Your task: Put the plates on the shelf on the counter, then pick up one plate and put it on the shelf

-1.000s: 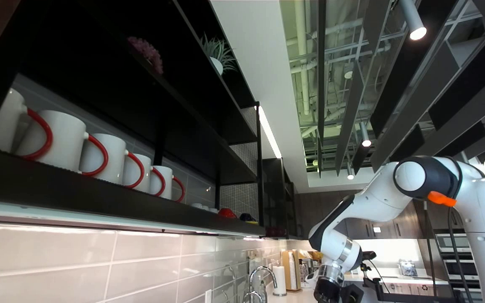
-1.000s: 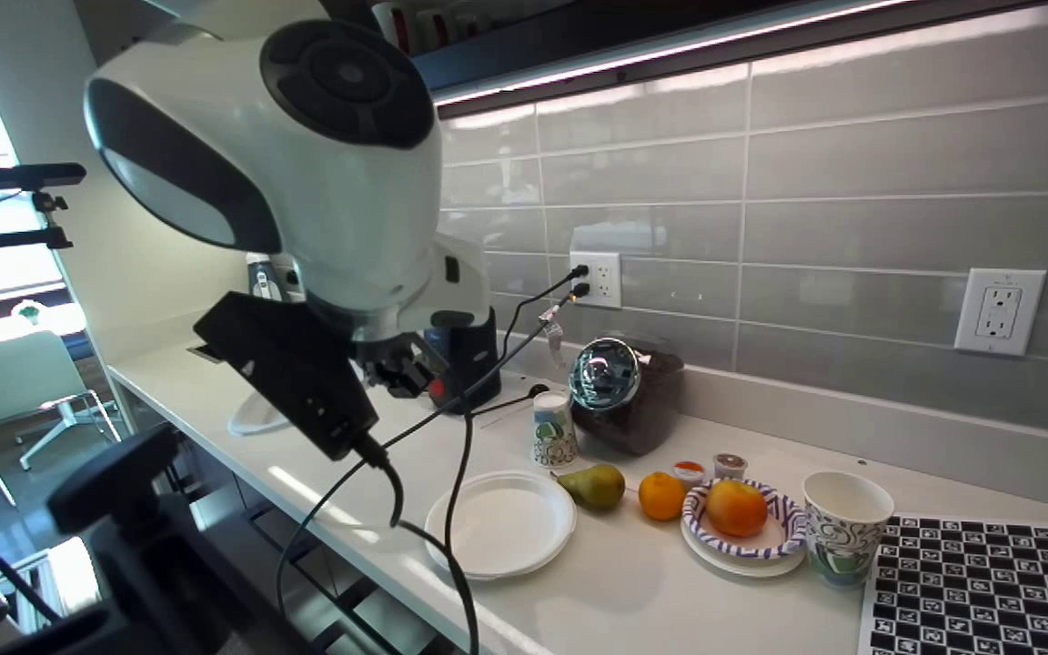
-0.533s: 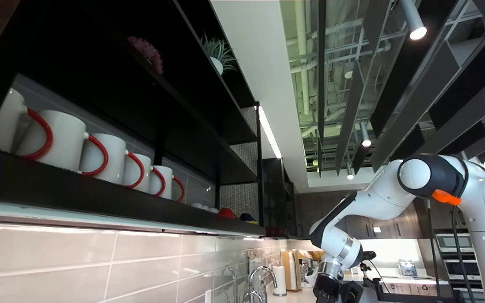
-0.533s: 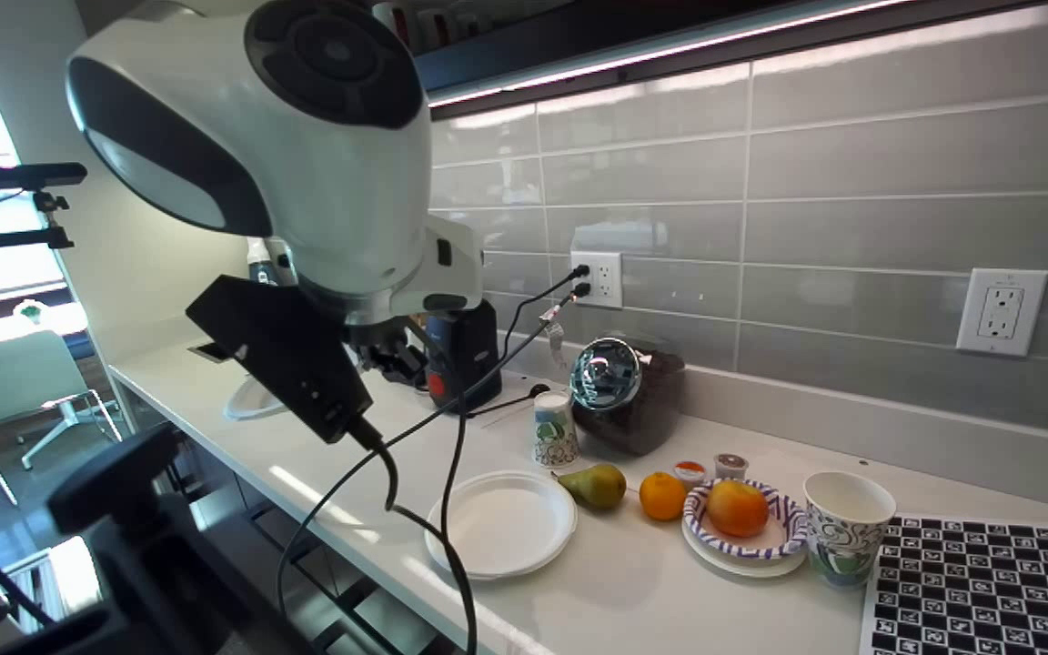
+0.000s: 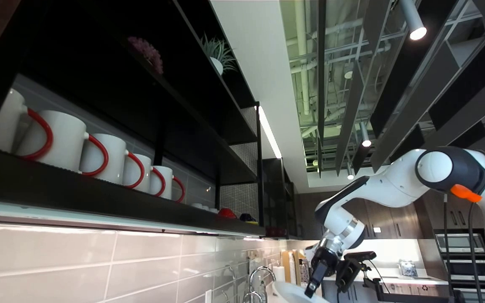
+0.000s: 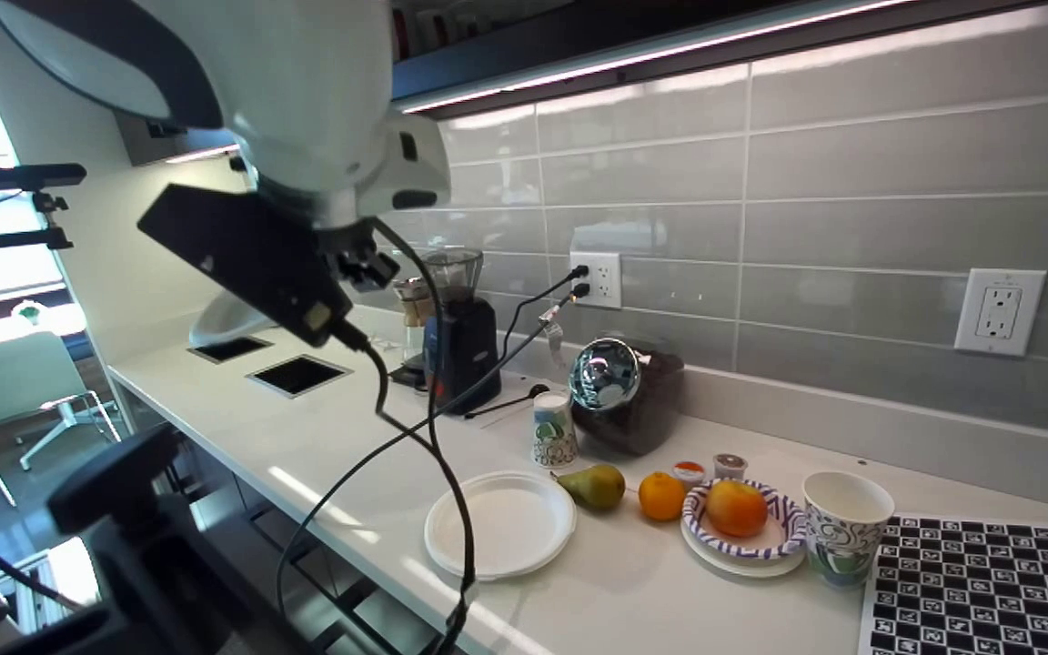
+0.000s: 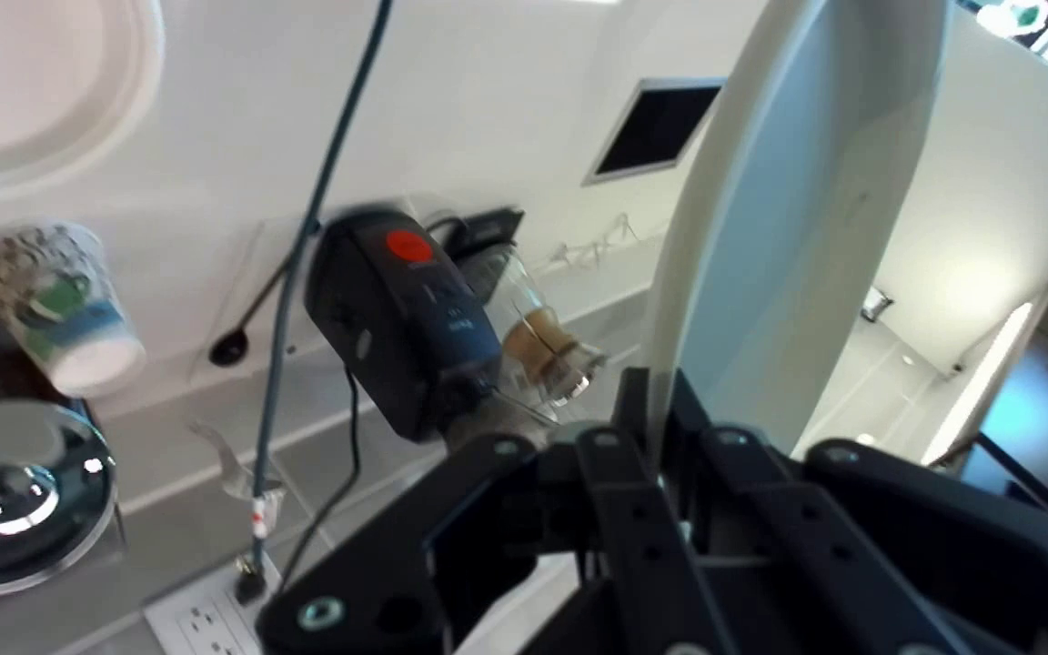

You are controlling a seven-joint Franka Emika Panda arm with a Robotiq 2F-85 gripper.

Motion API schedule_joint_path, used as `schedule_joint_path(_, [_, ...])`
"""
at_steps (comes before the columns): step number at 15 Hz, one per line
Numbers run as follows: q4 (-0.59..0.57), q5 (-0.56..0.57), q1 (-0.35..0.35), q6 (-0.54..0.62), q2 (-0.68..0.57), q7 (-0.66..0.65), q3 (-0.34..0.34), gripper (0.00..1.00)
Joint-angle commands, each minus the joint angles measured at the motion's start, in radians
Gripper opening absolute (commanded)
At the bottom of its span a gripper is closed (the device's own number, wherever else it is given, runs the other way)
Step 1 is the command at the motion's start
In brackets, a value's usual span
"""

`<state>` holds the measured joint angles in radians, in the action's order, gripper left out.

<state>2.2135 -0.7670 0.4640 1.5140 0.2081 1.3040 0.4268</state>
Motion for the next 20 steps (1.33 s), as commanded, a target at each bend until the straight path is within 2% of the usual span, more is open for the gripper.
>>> schedule_joint_path(1, [-0.036,-0.147,-0.022,-0.039,0.125,-0.067,0.027,0.01])
schedule_joint_path(6, [-0.115,-0.368,-0.03,0.096,0.186,-0.286,-0.004,0.01])
schedule_joint_path(8, [-0.158,-0.402,-0.041,0.143,0.18,-0.38,-0.02,0.01])
schedule_joint_path(10, [-0.214,-0.414,-0.06,0.141,0.148,-0.499,-0.021,0.01])
schedule_joint_path(11, [-0.165,-0.374,-0.058,0.127,0.178,-0.406,-0.003,0.06])
schedule_joint_path(14, [-0.195,-0.384,-0.073,0.136,0.167,-0.476,-0.009,0.06])
schedule_joint_path(15, [-0.196,-0.385,-0.073,0.136,0.164,-0.479,-0.009,0.01])
schedule_joint_path(16, [-0.2,-0.335,-0.068,0.07,0.163,-0.521,0.002,0.01])
schedule_joint_path(17, [-0.198,-0.348,-0.073,0.064,0.166,-0.536,0.004,0.01])
schedule_joint_path(20, [-0.239,-0.483,-0.083,0.163,0.15,-0.702,-0.021,0.01])
